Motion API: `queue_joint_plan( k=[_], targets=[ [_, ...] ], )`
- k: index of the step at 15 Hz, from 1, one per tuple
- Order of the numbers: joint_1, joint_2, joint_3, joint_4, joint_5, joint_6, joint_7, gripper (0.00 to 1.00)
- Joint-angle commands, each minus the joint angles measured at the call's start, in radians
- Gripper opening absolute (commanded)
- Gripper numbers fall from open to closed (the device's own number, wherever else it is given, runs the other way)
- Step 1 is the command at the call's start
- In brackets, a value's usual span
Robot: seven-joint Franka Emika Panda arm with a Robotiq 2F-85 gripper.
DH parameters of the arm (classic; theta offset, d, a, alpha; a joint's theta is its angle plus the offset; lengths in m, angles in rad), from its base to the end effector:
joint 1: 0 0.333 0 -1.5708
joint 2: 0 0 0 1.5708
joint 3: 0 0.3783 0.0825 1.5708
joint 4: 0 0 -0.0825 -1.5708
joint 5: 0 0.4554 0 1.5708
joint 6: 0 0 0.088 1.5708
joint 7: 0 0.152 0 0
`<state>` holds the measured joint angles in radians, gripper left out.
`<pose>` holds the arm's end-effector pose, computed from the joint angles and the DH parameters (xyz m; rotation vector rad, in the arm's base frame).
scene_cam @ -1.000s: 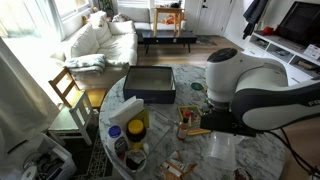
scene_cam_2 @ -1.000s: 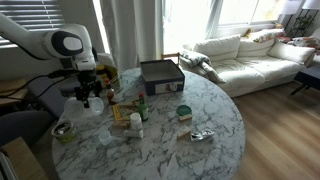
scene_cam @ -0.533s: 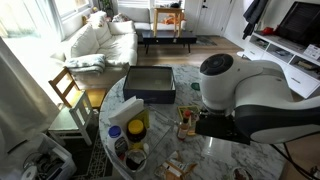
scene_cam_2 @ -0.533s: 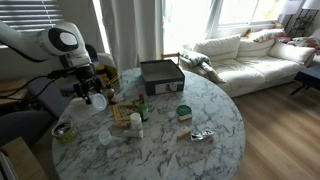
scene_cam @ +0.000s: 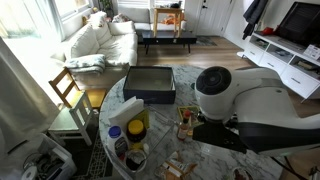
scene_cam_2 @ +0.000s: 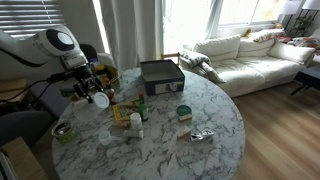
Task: Pick up the clear cup and place it upside down on the table, pick up the clear measuring spoon and put it on top of the clear cup
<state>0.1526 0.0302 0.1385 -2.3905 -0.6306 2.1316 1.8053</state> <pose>0.5017 0.1002 0.2606 2.2566 -1.3726 0.3700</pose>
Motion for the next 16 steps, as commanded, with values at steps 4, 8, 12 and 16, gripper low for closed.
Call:
queue_joint_plan(
  k=[4, 8, 12, 16],
  targets=[
    [0.006, 0.011, 0.001, 0.001, 0.001, -0.001, 0.011, 0.85],
    [0.024, 0.034, 0.015, 0.007, -0.026, 0.0, 0.048, 0.6],
    [0.063, 0.042, 0.04, 0.02, -0.111, -0.036, 0.117, 0.6],
    [0.092, 0.041, 0.061, 0.009, -0.251, -0.097, 0.22, 0.6]
  ],
)
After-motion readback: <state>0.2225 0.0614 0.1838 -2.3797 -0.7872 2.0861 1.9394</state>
